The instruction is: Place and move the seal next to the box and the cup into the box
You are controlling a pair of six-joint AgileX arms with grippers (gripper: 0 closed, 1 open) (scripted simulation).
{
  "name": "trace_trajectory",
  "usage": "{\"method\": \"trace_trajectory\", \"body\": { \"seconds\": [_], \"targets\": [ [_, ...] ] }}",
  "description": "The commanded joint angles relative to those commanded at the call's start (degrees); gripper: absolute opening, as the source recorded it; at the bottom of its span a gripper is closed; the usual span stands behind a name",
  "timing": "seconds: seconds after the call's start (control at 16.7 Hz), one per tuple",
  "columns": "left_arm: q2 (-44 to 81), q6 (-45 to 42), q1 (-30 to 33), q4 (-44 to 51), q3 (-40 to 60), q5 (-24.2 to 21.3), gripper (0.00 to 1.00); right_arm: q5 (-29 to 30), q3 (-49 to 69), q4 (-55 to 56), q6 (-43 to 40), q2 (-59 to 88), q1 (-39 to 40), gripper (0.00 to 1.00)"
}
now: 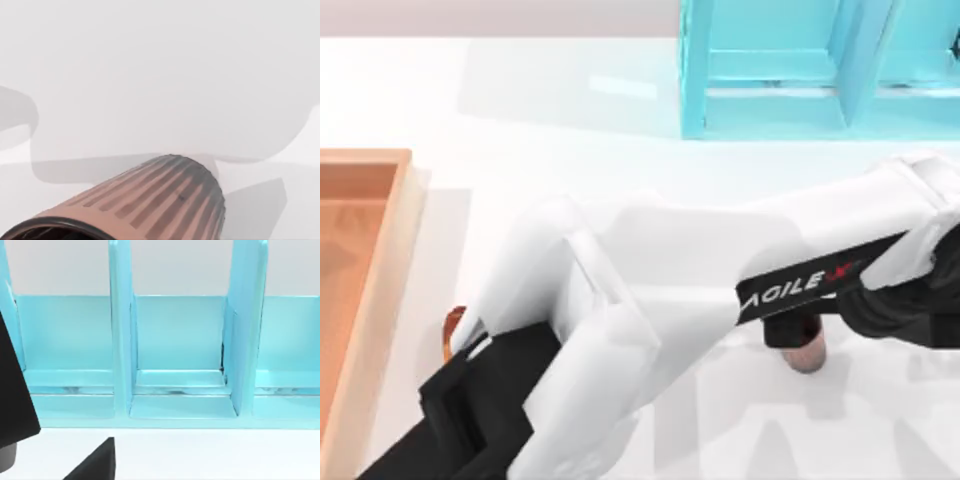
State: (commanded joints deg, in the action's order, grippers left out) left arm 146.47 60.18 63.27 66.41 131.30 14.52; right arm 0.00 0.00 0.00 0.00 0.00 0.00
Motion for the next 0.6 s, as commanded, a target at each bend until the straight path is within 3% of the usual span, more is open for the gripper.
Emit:
{"method": "trace_trajectory", "body": {
  "seconds": [0.6],
  "targets": [
    [0.0, 0.0, 0.0, 0.0, 0.0, 0.0, 0.25, 0.0, 0.0, 0.0, 0.0, 0.0, 0.0, 1.0]
  ]
}}
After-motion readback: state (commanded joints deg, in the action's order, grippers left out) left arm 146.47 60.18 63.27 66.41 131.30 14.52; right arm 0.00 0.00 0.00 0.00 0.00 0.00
